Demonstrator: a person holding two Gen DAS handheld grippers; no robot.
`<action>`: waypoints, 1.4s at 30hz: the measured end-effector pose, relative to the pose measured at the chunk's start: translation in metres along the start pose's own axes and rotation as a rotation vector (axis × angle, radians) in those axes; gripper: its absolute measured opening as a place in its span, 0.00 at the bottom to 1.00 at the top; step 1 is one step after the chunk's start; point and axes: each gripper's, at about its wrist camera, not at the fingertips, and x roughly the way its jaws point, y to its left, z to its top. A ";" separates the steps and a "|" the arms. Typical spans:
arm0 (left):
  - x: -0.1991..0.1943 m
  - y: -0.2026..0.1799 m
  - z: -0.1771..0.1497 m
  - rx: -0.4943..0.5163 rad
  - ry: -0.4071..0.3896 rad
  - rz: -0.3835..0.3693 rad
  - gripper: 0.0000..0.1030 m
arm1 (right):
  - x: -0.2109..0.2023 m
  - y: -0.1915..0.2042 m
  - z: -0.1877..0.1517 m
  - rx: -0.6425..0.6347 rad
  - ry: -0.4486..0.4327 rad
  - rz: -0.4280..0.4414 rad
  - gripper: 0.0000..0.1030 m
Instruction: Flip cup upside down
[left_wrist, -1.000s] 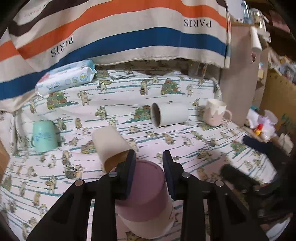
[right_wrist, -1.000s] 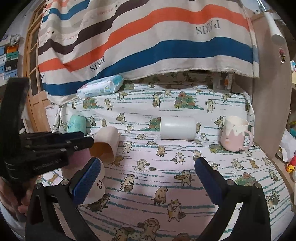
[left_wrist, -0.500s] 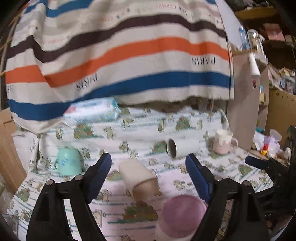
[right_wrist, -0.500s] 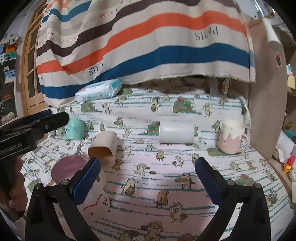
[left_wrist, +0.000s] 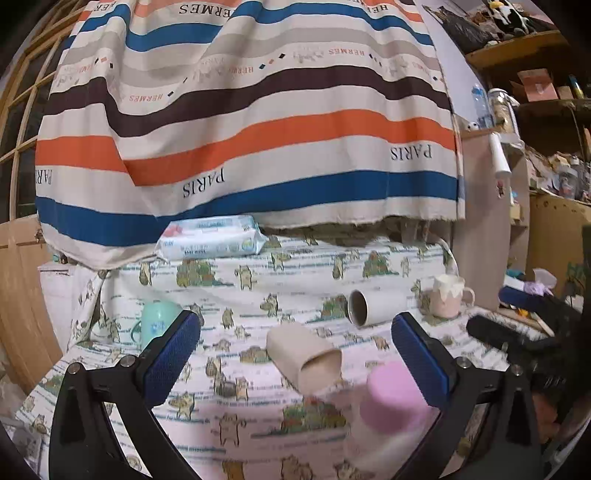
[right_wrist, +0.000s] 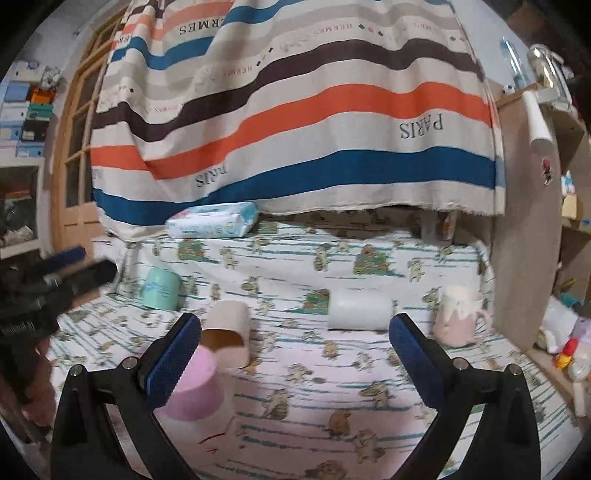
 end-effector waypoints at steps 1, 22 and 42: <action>-0.002 0.000 -0.005 -0.001 0.001 -0.010 1.00 | -0.001 0.000 -0.002 0.012 -0.004 0.008 0.99; 0.024 0.005 -0.039 0.010 0.061 0.029 1.00 | 0.034 0.018 -0.028 -0.031 0.028 0.127 1.00; 0.025 0.005 -0.040 -0.005 0.095 -0.030 1.00 | 0.027 0.024 -0.029 -0.066 0.022 0.066 1.00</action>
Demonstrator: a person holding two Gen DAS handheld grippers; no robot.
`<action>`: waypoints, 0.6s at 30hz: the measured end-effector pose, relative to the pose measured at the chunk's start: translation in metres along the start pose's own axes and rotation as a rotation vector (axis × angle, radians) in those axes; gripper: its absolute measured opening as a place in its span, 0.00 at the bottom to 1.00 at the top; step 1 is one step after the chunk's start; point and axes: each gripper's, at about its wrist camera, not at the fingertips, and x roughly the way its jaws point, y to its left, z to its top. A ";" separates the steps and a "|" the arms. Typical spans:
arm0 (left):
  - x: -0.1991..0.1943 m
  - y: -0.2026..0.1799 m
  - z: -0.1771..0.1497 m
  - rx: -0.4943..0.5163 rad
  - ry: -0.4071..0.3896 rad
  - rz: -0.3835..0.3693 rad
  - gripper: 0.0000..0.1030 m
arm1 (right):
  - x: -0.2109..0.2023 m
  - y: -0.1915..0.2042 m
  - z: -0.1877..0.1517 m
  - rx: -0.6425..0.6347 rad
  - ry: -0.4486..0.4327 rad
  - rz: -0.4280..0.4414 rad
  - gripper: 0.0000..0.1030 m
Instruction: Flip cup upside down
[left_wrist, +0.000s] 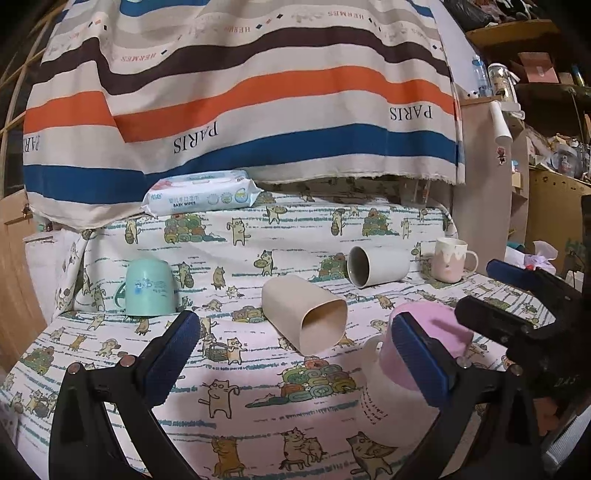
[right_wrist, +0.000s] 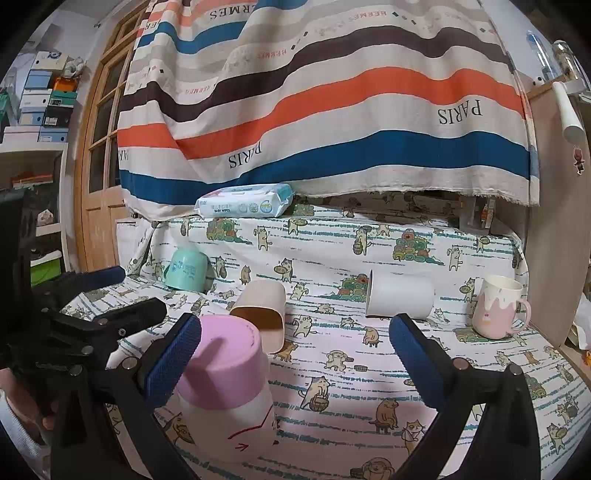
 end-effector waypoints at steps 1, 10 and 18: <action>-0.001 0.000 0.000 0.000 -0.004 0.001 1.00 | 0.000 0.000 0.000 0.000 -0.001 -0.001 1.00; -0.004 0.003 0.001 -0.017 -0.017 0.030 1.00 | -0.017 0.006 -0.003 -0.003 -0.058 0.035 1.00; -0.007 -0.001 -0.001 -0.043 0.033 -0.077 1.00 | -0.031 0.001 -0.004 0.084 0.023 -0.037 1.00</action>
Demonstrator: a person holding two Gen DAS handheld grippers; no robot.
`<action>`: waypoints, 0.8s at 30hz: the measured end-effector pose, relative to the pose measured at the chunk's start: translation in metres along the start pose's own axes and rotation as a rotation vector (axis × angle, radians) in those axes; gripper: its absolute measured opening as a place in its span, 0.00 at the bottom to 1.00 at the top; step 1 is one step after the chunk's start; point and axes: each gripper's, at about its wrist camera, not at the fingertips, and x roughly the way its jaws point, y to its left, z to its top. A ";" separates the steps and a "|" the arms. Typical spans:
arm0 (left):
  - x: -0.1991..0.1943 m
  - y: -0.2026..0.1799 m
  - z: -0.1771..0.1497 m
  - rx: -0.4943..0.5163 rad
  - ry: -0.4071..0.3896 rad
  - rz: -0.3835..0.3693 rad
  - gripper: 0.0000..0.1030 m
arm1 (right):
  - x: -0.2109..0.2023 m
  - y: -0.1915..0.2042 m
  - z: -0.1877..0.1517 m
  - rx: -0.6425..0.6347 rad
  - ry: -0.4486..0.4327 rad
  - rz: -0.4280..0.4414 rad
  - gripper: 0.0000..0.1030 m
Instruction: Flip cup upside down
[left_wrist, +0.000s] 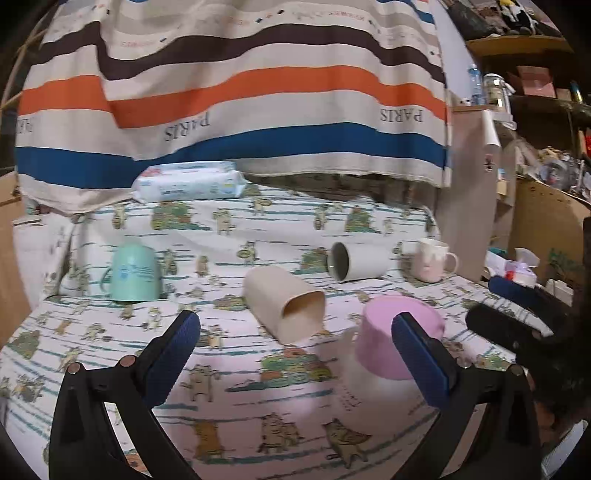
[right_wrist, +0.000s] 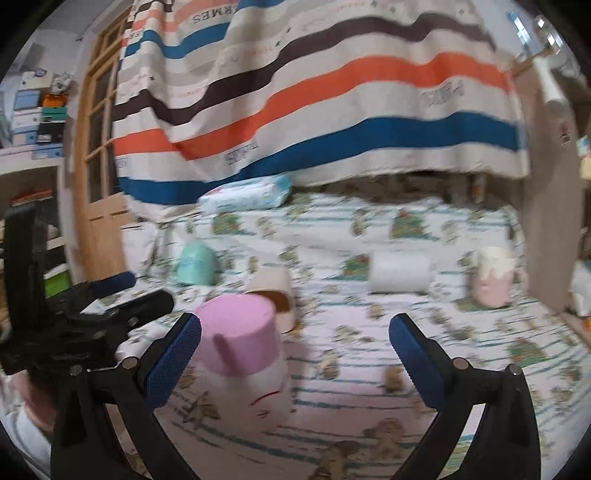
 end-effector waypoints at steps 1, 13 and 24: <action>0.002 -0.002 -0.001 0.009 -0.002 0.000 1.00 | -0.001 -0.001 0.002 0.012 0.001 0.002 1.00; -0.011 -0.001 -0.006 0.036 0.008 -0.070 1.00 | -0.012 0.007 -0.003 -0.003 0.047 -0.003 1.00; -0.006 -0.005 -0.012 0.066 0.050 -0.015 1.00 | -0.013 0.011 -0.007 -0.008 0.066 -0.019 1.00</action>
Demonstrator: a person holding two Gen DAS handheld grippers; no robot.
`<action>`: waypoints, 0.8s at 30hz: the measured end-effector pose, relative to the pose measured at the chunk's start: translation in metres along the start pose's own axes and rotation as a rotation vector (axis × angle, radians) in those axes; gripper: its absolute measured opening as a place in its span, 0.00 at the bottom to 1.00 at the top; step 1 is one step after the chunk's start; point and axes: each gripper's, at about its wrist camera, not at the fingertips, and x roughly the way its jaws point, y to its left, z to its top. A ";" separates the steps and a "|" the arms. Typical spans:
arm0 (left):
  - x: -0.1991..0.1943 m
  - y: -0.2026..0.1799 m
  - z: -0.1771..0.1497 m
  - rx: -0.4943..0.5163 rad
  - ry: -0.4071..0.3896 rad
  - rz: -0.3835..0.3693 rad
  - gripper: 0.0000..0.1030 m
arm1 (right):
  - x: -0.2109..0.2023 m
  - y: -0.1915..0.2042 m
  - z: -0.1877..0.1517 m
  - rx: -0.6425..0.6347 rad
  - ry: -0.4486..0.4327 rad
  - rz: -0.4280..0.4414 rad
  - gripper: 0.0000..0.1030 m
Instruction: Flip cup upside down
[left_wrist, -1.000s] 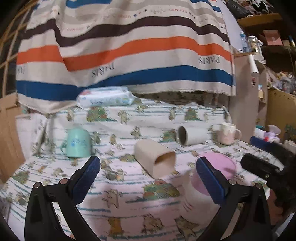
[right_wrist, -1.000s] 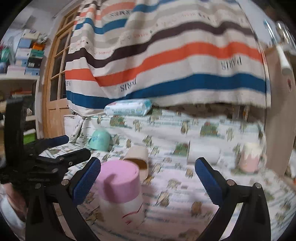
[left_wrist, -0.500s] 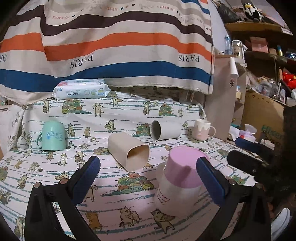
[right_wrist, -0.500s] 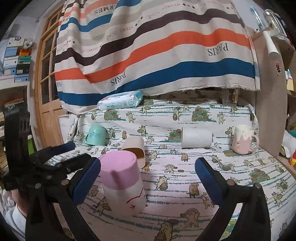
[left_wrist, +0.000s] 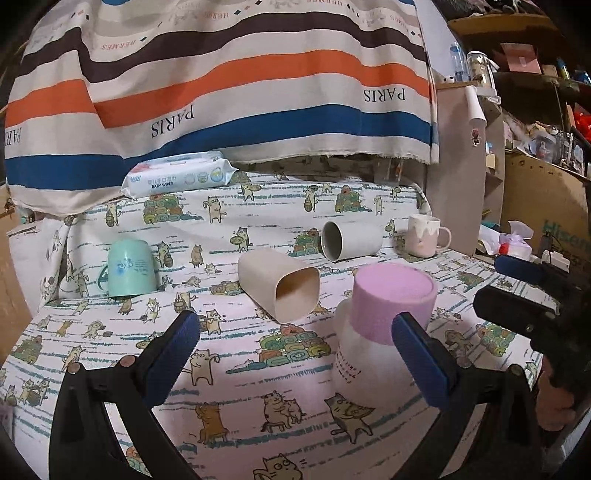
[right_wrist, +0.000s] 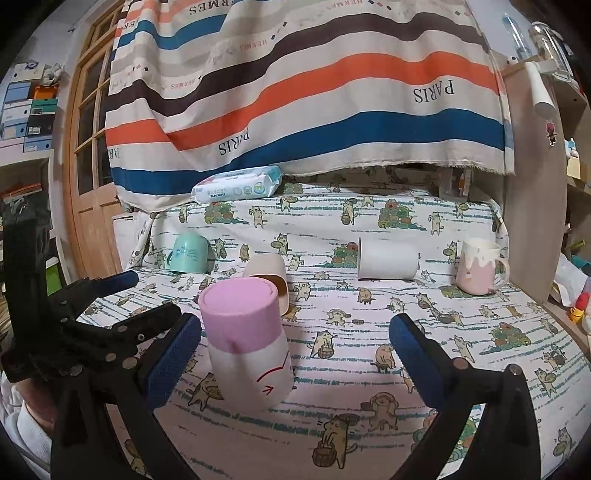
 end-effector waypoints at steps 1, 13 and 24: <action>-0.001 0.000 0.000 -0.001 -0.004 -0.001 1.00 | 0.000 0.000 0.000 -0.002 0.001 -0.002 1.00; -0.008 0.005 -0.001 -0.020 -0.044 -0.019 1.00 | 0.004 0.005 0.000 -0.014 0.016 -0.014 1.00; -0.004 0.009 -0.001 -0.036 -0.025 -0.028 1.00 | 0.010 0.003 0.003 -0.004 0.017 -0.028 1.00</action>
